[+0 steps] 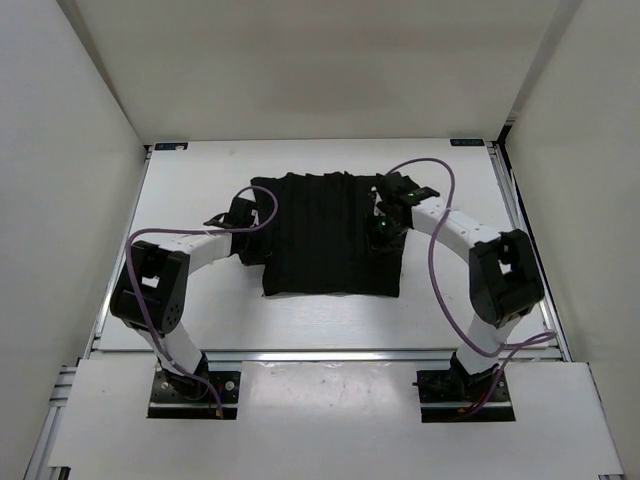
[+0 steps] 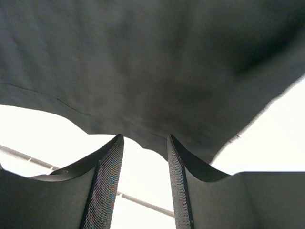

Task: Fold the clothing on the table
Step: Fold the skirt

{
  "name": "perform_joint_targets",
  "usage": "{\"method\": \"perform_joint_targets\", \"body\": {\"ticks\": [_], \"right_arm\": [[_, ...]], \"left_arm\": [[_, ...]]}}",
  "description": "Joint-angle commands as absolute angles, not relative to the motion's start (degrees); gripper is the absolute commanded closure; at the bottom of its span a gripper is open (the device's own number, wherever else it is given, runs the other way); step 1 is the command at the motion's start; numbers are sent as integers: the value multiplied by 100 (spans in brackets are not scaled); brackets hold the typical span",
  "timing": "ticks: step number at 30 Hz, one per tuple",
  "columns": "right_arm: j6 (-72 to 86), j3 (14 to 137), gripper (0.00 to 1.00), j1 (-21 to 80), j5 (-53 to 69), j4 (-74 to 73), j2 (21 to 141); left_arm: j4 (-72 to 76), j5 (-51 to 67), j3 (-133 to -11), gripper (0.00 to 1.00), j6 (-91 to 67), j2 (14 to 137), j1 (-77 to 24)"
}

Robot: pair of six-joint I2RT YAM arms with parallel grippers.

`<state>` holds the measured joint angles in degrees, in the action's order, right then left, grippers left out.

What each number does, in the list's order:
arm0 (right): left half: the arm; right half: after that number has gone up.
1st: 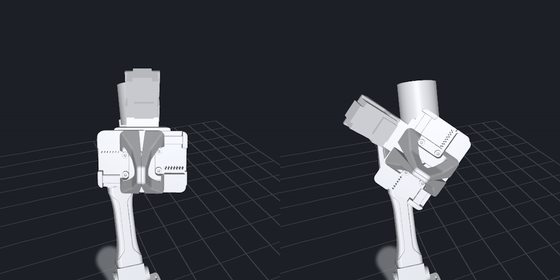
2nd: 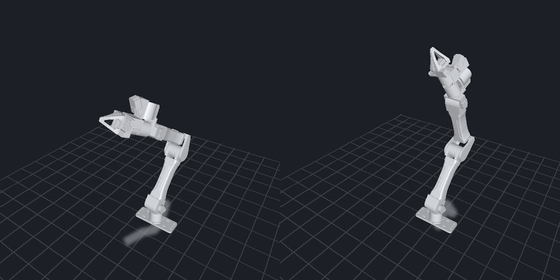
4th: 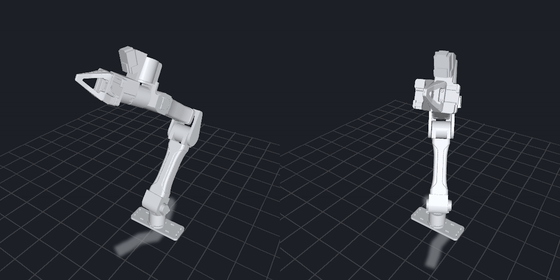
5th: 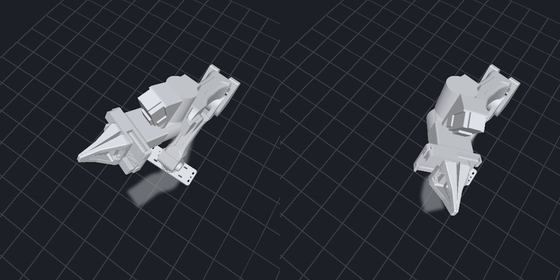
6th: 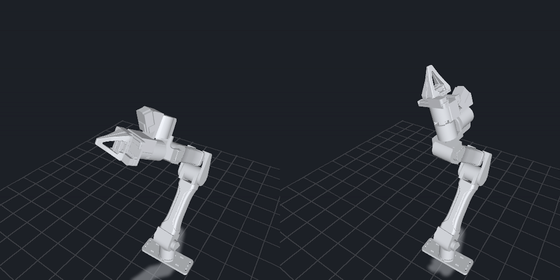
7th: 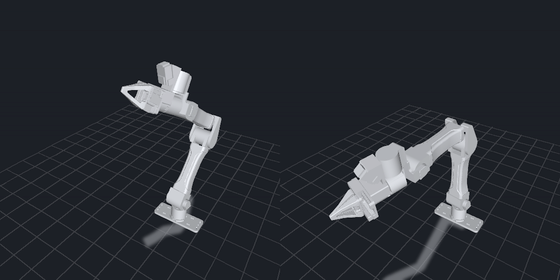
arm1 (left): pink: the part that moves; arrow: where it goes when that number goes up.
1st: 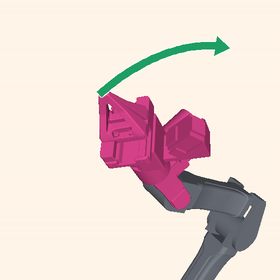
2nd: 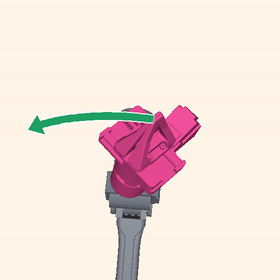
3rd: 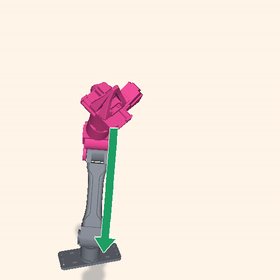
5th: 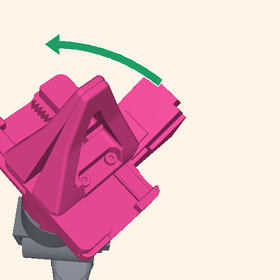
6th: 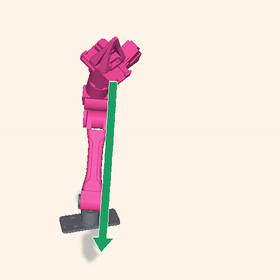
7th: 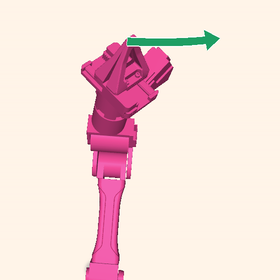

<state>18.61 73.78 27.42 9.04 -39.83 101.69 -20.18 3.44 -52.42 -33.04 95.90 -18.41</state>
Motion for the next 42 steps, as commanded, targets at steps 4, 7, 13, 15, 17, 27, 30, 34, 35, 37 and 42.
{"method": "perform_joint_targets", "body": {"ticks": [4,7,13,15,17,27,30,34,35,37,42], "right_arm": [[1986,6427,52,2102,396,-4131,9045],[2030,5820,53,1759,640,-3912,8720],[2118,5361,53,1468,791,-3735,8376],[2084,5318,53,1398,774,-3762,8297],[2100,5309,53,1336,809,-3718,8280],[2302,5089,56,1151,949,-3393,8271],[2338,5098,56,1125,1019,-3297,8297],[2312,5115,58,1186,976,-3340,8367],[2338,5098,58,1152,993,-3366,8358],[2338,5010,58,1108,1072,-3288,8358],[2382,4869,58,1099,1160,-3243,8411]], "left_arm": [[-1925,263,-5318,86,-3410,9422,-1714],[-1627,518,-4950,31,-3506,8984,-1556],[-1783,940,-4834,1,-3174,8342,-1397],[-2029,967,-4720,1,-3172,8053,-1319],[-2030,1063,-4317,4,-3277,7788,-1275],[-1222,1661,-2682,22,-4175,7163,-1459],[-898,1740,-2584,25,-4315,7321,-1336],[-616,1767,-2654,36,-4377,7505,-1266],[-624,1758,-2672,42,-4403,7506,-1266],[-493,1740,-2672,74,-4438,7611,-1205],[-220,1836,-2558,84,-4579,7725,-1213]]}}
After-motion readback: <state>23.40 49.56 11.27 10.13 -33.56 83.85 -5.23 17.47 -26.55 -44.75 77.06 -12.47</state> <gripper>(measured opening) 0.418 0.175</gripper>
